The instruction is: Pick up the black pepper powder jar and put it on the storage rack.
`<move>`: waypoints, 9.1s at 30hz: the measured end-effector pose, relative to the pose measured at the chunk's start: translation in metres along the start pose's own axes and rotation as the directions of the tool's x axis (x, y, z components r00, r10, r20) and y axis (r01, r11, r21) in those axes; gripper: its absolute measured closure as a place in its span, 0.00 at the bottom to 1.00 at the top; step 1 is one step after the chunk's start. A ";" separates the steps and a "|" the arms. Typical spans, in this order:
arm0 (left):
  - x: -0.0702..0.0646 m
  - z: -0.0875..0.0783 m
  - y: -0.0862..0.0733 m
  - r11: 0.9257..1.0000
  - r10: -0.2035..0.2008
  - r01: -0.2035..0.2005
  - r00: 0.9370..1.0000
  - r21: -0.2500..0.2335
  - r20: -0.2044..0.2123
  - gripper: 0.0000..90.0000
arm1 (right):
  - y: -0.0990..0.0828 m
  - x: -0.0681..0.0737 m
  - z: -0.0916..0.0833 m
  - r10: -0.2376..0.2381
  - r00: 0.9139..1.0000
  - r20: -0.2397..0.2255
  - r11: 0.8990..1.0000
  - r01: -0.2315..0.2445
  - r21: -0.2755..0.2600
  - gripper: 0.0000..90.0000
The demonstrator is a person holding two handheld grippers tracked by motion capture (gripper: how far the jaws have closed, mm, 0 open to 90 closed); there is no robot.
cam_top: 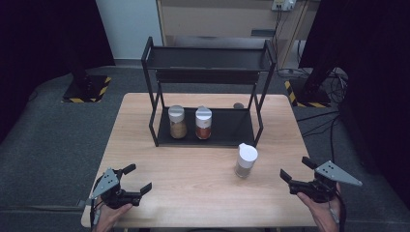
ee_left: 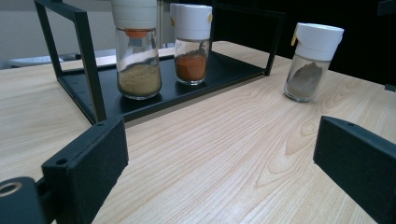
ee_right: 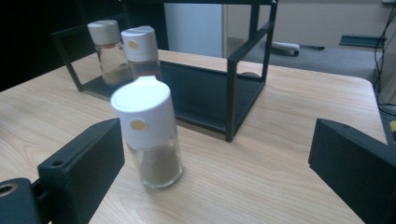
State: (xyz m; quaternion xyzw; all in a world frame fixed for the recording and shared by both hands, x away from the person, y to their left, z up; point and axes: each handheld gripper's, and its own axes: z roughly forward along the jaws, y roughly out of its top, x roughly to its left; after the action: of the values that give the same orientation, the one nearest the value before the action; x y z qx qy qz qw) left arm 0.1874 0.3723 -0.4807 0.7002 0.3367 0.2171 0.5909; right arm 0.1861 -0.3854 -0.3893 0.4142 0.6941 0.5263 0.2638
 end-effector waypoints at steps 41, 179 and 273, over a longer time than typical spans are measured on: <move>0.000 -0.001 0.000 1.000 -0.001 0.001 1.000 -0.004 -0.005 0.01 | 0.048 0.033 0.090 -0.052 0.989 -0.137 0.993 0.066 0.097 0.05; 0.002 -0.002 -0.001 1.000 -0.006 0.006 1.000 -0.001 -0.004 0.02 | 0.112 0.042 0.252 -0.120 0.993 0.013 0.978 0.116 0.174 0.35; 0.002 0.000 0.000 1.000 -0.017 0.017 1.000 0.002 -0.004 0.02 | 0.117 0.031 0.174 -0.142 0.978 -0.150 0.989 0.146 0.015 0.06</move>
State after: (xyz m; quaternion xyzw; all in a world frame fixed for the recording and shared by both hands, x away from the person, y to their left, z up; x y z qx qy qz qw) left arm 0.1884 0.3737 -0.4812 0.6976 0.3440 0.2128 0.5914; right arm 0.3446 -0.2582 -0.3298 0.3259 0.7469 0.5260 0.2434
